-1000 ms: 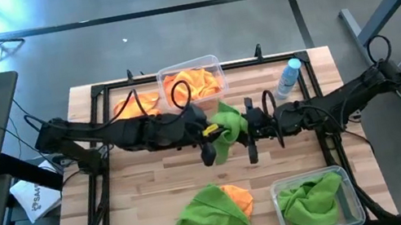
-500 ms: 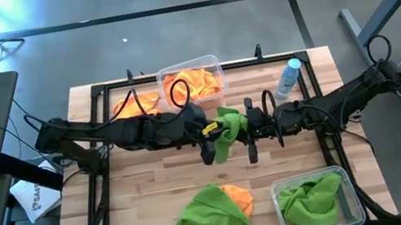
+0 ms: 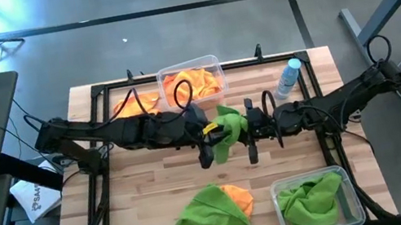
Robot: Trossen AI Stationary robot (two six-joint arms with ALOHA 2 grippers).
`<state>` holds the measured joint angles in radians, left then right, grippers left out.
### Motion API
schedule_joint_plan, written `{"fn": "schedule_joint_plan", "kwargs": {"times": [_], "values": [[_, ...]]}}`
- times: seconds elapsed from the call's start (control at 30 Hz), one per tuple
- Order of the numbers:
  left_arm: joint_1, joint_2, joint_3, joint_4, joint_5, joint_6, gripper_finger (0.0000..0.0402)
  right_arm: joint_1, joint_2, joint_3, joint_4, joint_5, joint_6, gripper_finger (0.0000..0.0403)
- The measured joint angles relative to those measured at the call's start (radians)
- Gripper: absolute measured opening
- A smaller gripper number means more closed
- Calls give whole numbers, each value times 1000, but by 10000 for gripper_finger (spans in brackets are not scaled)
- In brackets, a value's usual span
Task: Sort microfiber towel by color & place in baskets
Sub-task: Put the green microfiber towel into the bottom transparent bin
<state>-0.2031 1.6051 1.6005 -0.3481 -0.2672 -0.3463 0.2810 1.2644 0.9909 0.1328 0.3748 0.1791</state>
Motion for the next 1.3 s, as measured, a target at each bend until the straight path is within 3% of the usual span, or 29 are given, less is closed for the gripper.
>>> {"fn": "schedule_joint_plan", "kwargs": {"times": [0.27,0.4,0.73,0.83,1.0,1.17,1.3], "values": [[1,-16,0,-99,22,14,92,0,0,0,-26,0,8,16],[2,-62,0,-156,21,72,92,0,0,0,-46,3,104,16],[-17,-148,-11,-303,-54,195,92,28,0,40,-286,83,296,13],[-22,-193,-96,-266,-53,210,92,58,0,117,-462,146,369,5],[-19,-336,-355,-124,-46,175,92,108,0,257,-700,233,503,5],[-10,-513,-593,44,-39,145,92,153,-1,358,-868,238,663,3],[22,-630,-720,87,-33,140,92,194,-1,402,-980,204,815,2]]}}
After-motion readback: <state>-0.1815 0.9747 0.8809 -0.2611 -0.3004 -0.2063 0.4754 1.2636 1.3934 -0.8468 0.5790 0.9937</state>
